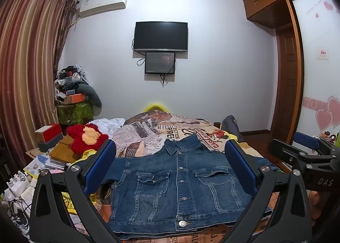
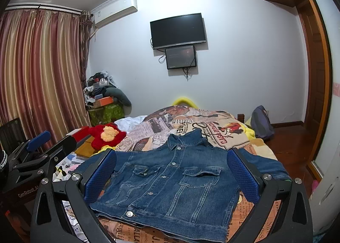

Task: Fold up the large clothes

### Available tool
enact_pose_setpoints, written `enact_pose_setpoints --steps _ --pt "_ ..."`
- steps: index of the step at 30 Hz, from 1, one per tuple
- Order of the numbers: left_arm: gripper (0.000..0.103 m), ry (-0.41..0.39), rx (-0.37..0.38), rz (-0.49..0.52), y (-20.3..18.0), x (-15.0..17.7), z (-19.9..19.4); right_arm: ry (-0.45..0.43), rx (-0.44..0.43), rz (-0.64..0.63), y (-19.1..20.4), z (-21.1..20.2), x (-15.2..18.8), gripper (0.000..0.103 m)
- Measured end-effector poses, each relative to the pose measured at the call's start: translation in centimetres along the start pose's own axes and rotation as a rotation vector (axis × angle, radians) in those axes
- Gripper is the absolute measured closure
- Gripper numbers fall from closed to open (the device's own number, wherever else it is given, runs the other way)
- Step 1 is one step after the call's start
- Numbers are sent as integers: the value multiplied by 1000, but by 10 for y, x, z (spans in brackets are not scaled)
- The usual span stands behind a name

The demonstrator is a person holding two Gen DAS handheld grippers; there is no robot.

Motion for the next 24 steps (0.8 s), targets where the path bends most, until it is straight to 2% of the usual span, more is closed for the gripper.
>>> enact_pose_setpoints --steps 24 --pt "0 11 8 -2 -1 7 6 2 -1 1 -1 0 1 0"
Point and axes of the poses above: each gripper's, at about its wrist camera, not at the fingertips, and z roughly the way its jaws point, y to its left, x to its underside, the point moved 9 cm from there along z, roughly the way its jaws point, and after that the axes turned 12 degrees about z, right-handed, at the moved point
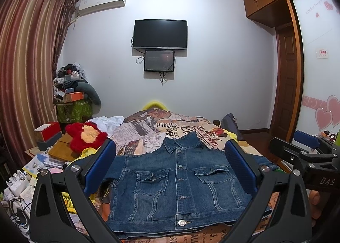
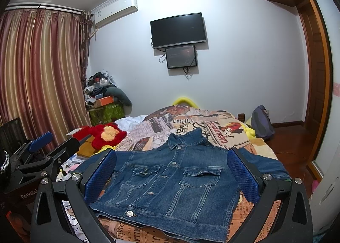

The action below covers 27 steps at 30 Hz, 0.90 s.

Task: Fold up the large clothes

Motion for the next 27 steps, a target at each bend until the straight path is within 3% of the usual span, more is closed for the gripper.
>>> enact_pose_setpoints --steps 27 --pt "0 6 0 1 4 4 3 3 -1 3 -1 1 0 0"
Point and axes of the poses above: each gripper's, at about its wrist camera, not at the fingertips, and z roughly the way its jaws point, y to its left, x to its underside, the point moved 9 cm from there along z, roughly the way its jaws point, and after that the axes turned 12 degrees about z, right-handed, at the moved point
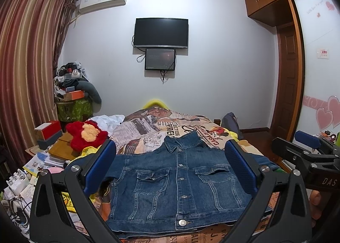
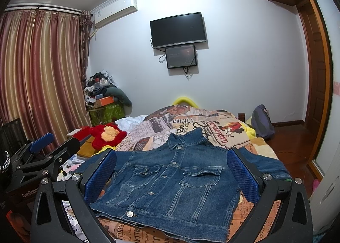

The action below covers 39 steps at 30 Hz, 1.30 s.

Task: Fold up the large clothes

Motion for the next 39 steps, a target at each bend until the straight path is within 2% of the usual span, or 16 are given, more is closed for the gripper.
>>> enact_pose_setpoints --steps 10,19,24,30,35,39 --pt "0 20 -7 -11 6 4 11 20 1 -4 6 9 5 0" --pt "0 68 -50 -46 31 9 55 69 4 -1 5 52 -2 0" --pt "0 102 -88 -69 55 9 91 94 17 -12 1 92 -12 0" --pt "0 142 -166 -118 102 18 143 131 40 -35 -7 153 -21 0" --pt "0 207 -233 -137 150 40 185 210 54 -84 -13 216 -18 0" --pt "0 273 -313 -135 196 69 201 288 50 -127 -19 264 -9 0"
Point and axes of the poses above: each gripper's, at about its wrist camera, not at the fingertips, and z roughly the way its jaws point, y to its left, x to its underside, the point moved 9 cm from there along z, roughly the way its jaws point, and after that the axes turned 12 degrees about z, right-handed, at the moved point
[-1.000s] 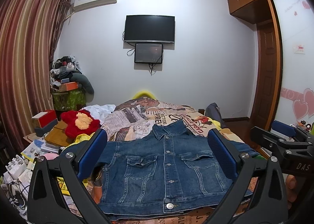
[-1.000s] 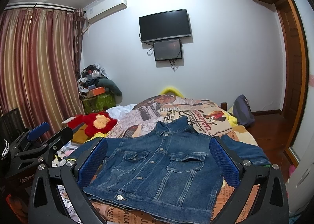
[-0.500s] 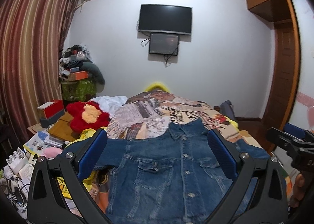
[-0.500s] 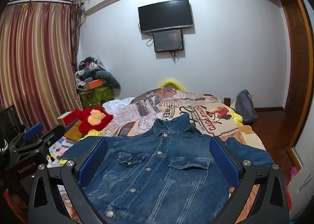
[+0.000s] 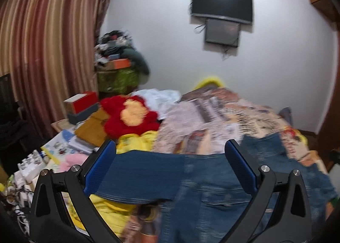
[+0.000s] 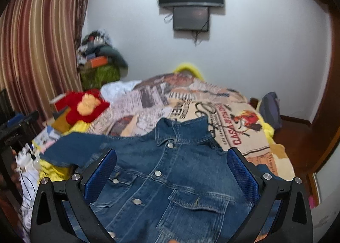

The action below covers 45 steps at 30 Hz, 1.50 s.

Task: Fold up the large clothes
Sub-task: 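Grasp the jacket sleeve with the left gripper and lift it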

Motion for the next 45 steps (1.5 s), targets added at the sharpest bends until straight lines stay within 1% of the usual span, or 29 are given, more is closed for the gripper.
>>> enact_pose_setpoints --steps 3,4,5,6,10,13,15,16,17,18,20,21,24,26,27,29,32,35,37,39,40,42,44,45 --pt "0 83 -18 -7 28 22 28 72 -27 11 -4 36 3 0" --pt "0 124 -23 -14 37 32 38 97 -29 15 -5 47 5 0" --pt "0 186 -19 -33 49 47 52 127 -24 23 -8 60 7 0" --pt "0 220 -6 -51 52 57 58 159 -15 33 -11 75 11 0" --pt "0 405 99 -203 79 116 93 288 22 75 -24 124 35 0" --pt "0 490 134 -306 89 151 110 372 47 94 -29 154 61 0" --pt "0 531 160 -354 91 167 118 434 51 100 -29 170 80 0" --pt "1 553 178 -382 93 176 122 465 47 108 -29 178 89 0" --pt "4 573 186 -433 96 185 128 484 44 111 -28 179 94 0" --pt "4 582 194 -472 98 191 132 505 38 112 -27 184 99 0" --pt "11 591 223 -539 103 198 137 525 31 106 -25 188 104 0" --pt "12 591 236 -567 104 200 140 532 30 102 -23 189 106 0" --pt "17 599 249 -618 108 206 151 537 27 100 -22 190 108 0" --pt "32 609 230 -633 113 210 158 536 25 102 -22 189 108 0" --pt "34 610 218 -630 115 210 161 534 25 105 -22 188 107 0" --pt "35 600 221 -613 116 212 165 536 23 110 -23 187 106 0" --pt "35 625 229 -581 111 223 165 543 18 130 -24 186 106 0" --pt "35 655 249 -601 107 236 161 541 6 157 -24 182 105 0" --pt "35 652 247 -621 109 239 162 536 -2 171 -25 179 103 0" --pt "44 640 233 -632 113 235 164 533 -6 184 -26 175 101 0" --pt "57 631 227 -621 115 229 164 532 -9 191 -26 173 100 0" --pt "65 627 187 -568 117 219 163 530 -18 201 -26 168 99 0" --pt "82 609 136 -487 118 204 159 524 -26 208 -27 163 96 0" --pt "84 603 114 -452 117 199 157 516 -27 210 -28 160 94 0"
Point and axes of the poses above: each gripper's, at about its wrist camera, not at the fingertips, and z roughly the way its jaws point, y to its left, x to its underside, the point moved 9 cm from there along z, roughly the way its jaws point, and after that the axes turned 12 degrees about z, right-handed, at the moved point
